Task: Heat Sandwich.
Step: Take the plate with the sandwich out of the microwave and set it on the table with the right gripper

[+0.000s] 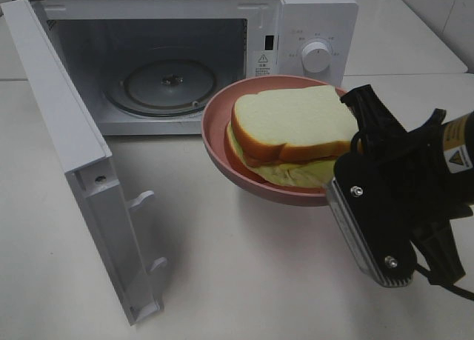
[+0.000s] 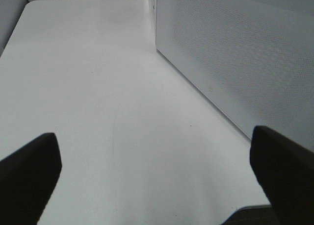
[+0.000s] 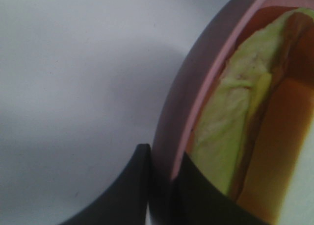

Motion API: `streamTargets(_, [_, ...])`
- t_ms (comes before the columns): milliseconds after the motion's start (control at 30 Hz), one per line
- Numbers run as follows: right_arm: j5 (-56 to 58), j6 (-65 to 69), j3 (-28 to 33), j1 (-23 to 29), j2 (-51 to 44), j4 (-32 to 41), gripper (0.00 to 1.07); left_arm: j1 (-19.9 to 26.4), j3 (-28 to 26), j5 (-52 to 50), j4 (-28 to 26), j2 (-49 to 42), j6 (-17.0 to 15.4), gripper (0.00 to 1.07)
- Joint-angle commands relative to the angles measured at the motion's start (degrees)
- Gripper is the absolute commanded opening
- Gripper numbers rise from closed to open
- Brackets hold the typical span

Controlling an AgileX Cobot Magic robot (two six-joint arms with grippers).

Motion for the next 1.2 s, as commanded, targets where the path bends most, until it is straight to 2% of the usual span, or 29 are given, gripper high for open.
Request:
streamTargets(33, [0.7, 1.6, 1.0, -0.2, -3.3, -0.5, 0.03, 0.1, 0.1, -0.8, -0.1, -0.3, 0.1, 1.00])
streamTargets(300, [5.6, 4.5, 3.0, -0.2, -9.2, -1.6, 0.03, 0.1, 0.1, -0.8, -0.1, -0.3, 0.1, 1.00])
streamTargets(467, [9.9, 10.1, 3.0, -0.2, -11.9, -6.4, 0.03, 0.1, 0.1, -0.8, -0.1, -0.3, 0.1, 1.00])
streamTargets(600, [13.1, 20.1, 3.0, -0.2, -15.1, -13.3, 0.03, 0.1, 0.1, -0.8, -0.1, -0.3, 0.1, 1.00])
streamTargets(767, [17.1, 27.3, 3.0, -0.2, -16.1, -17.4, 0.04, 0.1, 0.1, -0.8, -0.1, -0.3, 0.1, 1.00])
streamTargets(1067, [21.0, 38.6, 3.0, -0.2, -16.0, -21.7, 0.04, 0.1, 0.1, -0.8, -0.1, -0.3, 0.1, 1.00])
streamTargets(1200, [24.8, 48.1, 3.0, -0.2, -15.9, -24.4, 0.02, 0.1, 0.1, -0.8, -0.1, -0.3, 0.1, 1.00])
